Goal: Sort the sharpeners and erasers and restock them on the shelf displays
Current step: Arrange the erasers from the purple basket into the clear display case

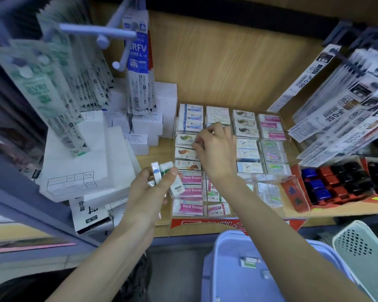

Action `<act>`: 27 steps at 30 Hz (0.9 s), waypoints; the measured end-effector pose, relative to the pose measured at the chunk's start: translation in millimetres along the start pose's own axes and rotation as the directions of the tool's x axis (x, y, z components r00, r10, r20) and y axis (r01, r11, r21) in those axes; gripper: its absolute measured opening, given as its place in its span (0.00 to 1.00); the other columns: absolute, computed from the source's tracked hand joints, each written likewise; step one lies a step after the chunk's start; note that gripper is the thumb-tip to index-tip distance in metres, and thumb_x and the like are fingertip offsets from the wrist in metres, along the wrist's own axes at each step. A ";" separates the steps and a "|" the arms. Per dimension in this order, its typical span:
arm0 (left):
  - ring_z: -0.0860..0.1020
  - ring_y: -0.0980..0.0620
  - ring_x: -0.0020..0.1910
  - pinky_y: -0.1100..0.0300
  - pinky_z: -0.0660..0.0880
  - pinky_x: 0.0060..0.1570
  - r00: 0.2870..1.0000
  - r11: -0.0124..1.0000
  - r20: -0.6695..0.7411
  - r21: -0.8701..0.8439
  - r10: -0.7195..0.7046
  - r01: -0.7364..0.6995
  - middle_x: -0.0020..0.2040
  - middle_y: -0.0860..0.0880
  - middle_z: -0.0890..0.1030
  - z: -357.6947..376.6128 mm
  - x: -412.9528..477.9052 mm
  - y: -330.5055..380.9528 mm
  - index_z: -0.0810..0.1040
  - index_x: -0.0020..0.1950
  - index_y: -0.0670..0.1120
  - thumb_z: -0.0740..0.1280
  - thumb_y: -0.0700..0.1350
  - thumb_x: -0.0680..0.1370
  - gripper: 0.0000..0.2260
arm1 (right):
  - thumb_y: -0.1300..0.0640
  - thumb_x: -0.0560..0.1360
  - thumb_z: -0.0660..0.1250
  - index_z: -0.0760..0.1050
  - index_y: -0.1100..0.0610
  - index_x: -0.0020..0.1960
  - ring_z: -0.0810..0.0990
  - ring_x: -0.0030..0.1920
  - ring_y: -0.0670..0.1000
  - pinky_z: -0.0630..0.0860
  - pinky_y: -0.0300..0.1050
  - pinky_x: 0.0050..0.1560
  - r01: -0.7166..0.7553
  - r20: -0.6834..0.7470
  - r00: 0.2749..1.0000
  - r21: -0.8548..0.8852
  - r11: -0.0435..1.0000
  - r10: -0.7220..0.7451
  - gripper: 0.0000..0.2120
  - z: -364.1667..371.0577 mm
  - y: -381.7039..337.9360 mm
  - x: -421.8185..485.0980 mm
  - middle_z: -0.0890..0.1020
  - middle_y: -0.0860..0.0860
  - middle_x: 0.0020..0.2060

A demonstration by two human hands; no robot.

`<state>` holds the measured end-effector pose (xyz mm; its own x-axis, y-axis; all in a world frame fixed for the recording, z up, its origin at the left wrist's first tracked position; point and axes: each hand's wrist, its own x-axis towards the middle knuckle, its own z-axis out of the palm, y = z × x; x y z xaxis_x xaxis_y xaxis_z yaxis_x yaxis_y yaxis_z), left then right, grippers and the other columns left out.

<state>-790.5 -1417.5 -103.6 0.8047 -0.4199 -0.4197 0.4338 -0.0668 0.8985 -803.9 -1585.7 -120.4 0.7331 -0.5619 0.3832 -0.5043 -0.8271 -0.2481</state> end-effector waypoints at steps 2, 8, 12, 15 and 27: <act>0.79 0.48 0.45 0.58 0.70 0.38 1.000 1.000 0.000 -0.021 -0.013 0.013 0.42 0.51 0.85 0.1 0.6 -0.1 0.79 0.49 0.51 0.70 0.50 0.74 0.06 | 0.54 0.74 0.69 0.81 0.54 0.49 0.70 0.54 0.56 0.66 0.48 0.54 -0.037 0.064 0.997 0.076 0.996 0.033 0.06 -4.2 -0.4 -1.0 0.76 0.52 0.49; 0.78 0.51 0.36 0.62 0.70 0.30 0.994 0.984 0.058 -0.148 -0.096 0.103 0.38 0.49 0.84 0.8 -2.5 5.5 0.80 0.51 0.47 0.70 0.45 0.75 0.07 | 0.59 0.75 0.67 0.78 0.50 0.49 0.76 0.44 0.38 0.68 0.28 0.45 -0.325 0.378 0.924 0.682 0.655 0.064 0.05 -71.3 -22.5 -74.7 0.80 0.42 0.43; 0.83 0.49 0.41 0.56 0.80 0.38 0.979 0.971 0.172 -0.191 -0.108 0.141 0.47 0.43 0.85 5.9 -9.3 6.0 0.80 0.56 0.45 0.70 0.44 0.74 0.12 | 0.58 0.71 0.73 0.74 0.48 0.54 0.77 0.46 0.37 0.68 0.25 0.45 -0.362 0.404 0.912 0.718 0.594 0.068 0.15 -78.3 -37.7 -112.0 0.80 0.42 0.44; 0.82 0.54 0.33 0.64 0.75 0.27 0.973 0.969 0.200 -0.191 -0.116 0.155 0.44 0.45 0.85 8.9 -13.9 8.4 0.80 0.55 0.45 0.70 0.48 0.73 0.13 | 0.62 0.72 0.72 0.74 0.47 0.52 0.76 0.45 0.37 0.67 0.25 0.45 -0.333 0.319 0.938 0.732 0.595 0.132 0.14 -74.7 -37.3 -114.8 0.79 0.43 0.42; 0.76 0.56 0.25 0.66 0.70 0.23 0.965 0.978 0.232 -0.132 -0.125 0.159 0.37 0.46 0.82 12.2 -19.2 13.6 0.80 0.54 0.43 0.69 0.56 0.72 0.19 | 0.50 0.78 0.62 0.77 0.54 0.58 0.76 0.46 0.49 0.71 0.40 0.47 0.024 -0.036 0.999 0.469 0.883 -0.008 0.13 -72.8 -26.3 -121.7 0.79 0.48 0.44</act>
<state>-805.0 -1421.3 -81.7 0.6279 -0.6066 -0.4877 0.6057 -0.0128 0.7956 -913.1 -1494.8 -95.7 0.7199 -0.5547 0.4173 -0.2135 -0.7490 -0.6272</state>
